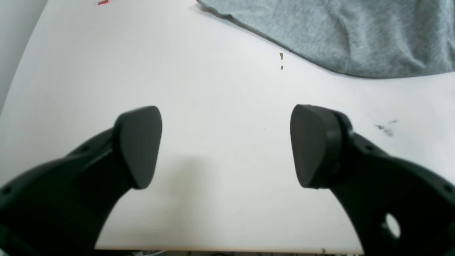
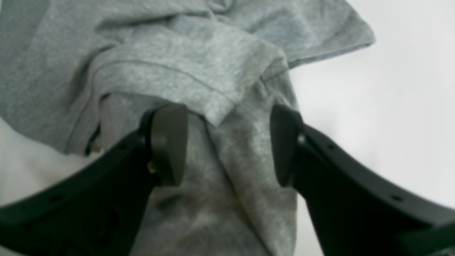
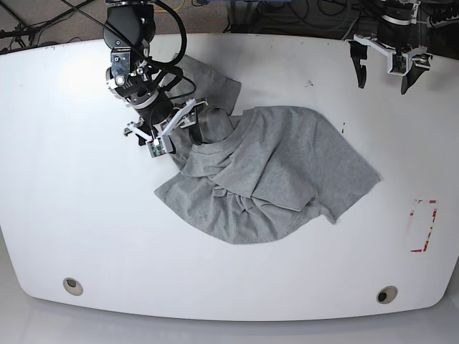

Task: Fold the T-shirt properly

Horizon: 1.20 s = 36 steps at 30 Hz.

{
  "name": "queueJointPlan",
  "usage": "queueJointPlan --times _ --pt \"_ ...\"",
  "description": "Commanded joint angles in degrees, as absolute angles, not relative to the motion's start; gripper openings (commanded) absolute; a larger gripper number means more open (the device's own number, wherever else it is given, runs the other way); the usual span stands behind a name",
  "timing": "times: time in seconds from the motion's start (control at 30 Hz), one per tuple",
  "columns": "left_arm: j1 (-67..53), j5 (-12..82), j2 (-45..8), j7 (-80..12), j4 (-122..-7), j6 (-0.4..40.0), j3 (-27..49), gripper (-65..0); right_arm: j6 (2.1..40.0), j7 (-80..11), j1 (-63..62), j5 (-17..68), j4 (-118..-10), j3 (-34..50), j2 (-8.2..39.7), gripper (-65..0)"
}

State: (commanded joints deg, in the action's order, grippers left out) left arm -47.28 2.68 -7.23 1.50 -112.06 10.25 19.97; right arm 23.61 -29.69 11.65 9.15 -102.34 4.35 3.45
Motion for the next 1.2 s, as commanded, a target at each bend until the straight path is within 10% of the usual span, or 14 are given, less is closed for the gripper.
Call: queueJointPlan --times 1.2 --pt "-44.75 2.61 -6.52 1.63 -112.03 10.29 20.01 -10.6 23.04 -28.73 8.52 11.45 -96.32 4.02 1.36 -41.7"
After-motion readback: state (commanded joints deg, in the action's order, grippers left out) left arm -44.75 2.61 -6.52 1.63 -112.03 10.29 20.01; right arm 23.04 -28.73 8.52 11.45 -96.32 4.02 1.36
